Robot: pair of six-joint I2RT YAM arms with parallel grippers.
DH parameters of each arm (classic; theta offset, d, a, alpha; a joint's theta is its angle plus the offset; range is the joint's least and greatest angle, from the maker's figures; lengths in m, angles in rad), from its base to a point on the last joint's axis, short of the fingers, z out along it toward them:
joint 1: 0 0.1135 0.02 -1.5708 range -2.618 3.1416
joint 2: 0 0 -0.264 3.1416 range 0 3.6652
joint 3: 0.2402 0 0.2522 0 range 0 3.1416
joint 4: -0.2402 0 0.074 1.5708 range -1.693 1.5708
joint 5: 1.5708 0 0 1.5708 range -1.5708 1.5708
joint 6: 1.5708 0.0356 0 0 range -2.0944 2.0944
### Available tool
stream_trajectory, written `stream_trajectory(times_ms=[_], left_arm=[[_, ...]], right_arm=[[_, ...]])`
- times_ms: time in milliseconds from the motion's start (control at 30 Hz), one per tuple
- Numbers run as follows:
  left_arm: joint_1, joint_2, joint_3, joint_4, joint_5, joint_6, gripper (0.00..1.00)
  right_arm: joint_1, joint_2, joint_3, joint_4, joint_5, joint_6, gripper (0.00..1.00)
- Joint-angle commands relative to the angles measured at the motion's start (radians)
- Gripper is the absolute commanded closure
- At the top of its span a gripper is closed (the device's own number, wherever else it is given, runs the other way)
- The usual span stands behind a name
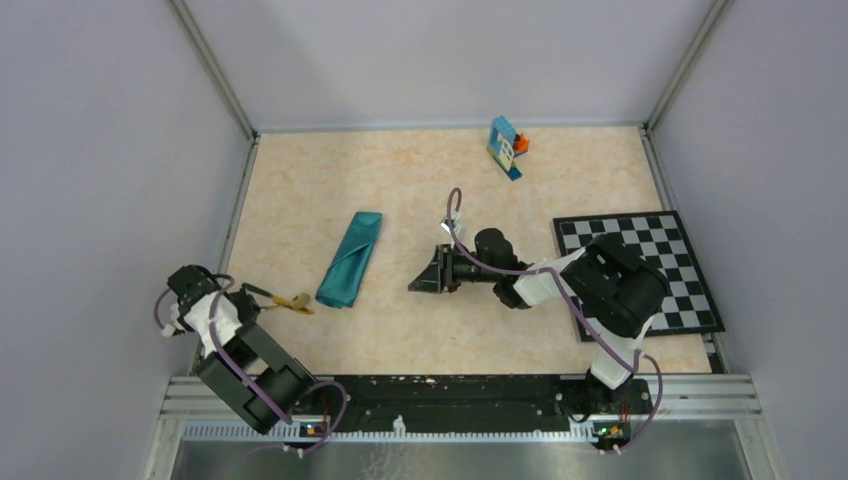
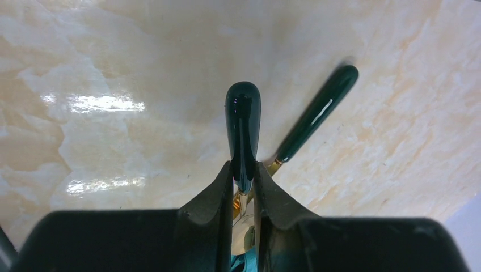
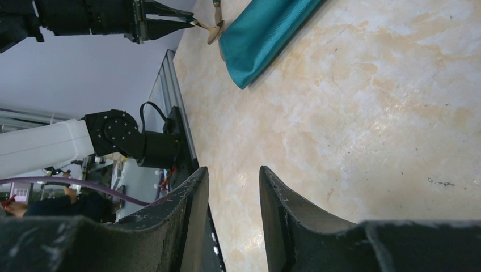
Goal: Fold the napkin into a case and place the utensils inside
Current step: Pick up the spoon from the corner of the board.
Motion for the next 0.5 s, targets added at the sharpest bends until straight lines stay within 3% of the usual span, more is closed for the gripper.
stream_trajectory(times_ms=[0, 100, 233, 467], left_arm=[[0.008, -0.085, 0.023, -0.042, 0.001, 0.098, 1.00], [0.007, -0.120, 0.012, -0.031, 0.031, 0.163, 1.00], [0.005, -0.124, -0.012, 0.029, 0.171, 0.277, 1.00], [-0.072, -0.174, 0.082, 0.061, 0.318, 0.517, 1.00]], right_arm=[[-0.011, 0.016, 0.010, 0.024, -0.017, -0.017, 0.62], [-0.007, 0.014, 0.023, -0.006, -0.015, -0.044, 0.62], [0.004, 0.014, 0.052, -0.069, -0.017, -0.090, 0.62], [0.053, 0.034, 0.137, -0.208, -0.037, -0.184, 0.61]])
